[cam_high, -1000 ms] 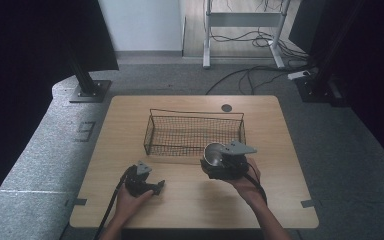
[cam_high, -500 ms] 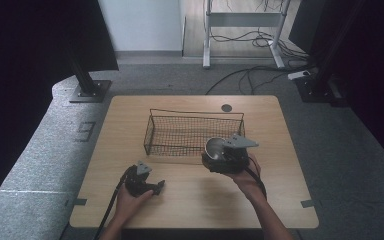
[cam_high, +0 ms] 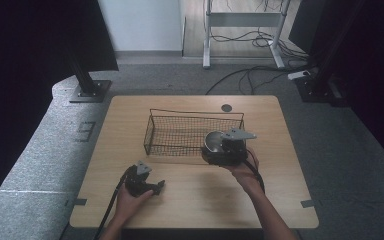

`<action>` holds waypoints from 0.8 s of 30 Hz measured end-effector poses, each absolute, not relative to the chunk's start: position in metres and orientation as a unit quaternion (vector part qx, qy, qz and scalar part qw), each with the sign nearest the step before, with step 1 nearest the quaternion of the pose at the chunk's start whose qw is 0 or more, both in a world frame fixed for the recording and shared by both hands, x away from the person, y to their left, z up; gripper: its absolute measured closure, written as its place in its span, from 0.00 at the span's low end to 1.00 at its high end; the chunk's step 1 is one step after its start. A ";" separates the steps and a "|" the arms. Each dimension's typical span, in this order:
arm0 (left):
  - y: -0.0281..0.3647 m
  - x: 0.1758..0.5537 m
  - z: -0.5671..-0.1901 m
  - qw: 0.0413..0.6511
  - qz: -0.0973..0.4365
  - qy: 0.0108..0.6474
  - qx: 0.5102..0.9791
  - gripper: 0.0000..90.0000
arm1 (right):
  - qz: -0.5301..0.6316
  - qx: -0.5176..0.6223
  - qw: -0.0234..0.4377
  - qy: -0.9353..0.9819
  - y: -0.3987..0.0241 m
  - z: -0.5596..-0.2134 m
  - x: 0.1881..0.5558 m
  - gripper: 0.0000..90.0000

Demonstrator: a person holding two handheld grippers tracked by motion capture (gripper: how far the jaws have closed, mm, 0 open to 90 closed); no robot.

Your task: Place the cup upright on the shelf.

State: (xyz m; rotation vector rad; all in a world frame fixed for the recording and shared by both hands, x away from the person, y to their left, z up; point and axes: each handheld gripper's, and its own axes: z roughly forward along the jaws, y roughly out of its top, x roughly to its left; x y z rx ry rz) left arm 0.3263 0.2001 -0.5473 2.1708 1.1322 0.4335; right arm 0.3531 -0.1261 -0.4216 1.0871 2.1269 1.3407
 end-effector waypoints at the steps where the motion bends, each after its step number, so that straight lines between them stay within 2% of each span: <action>1: 0.200 0.326 -0.547 0.322 0.165 0.431 0.827 0.09 | 0.479 0.391 0.199 0.760 -0.126 -0.422 0.354 0.20; 24: 0.200 0.326 -0.547 0.322 0.165 0.431 0.827 0.09 | 0.466 0.412 0.199 0.757 -0.128 -0.423 0.383 0.20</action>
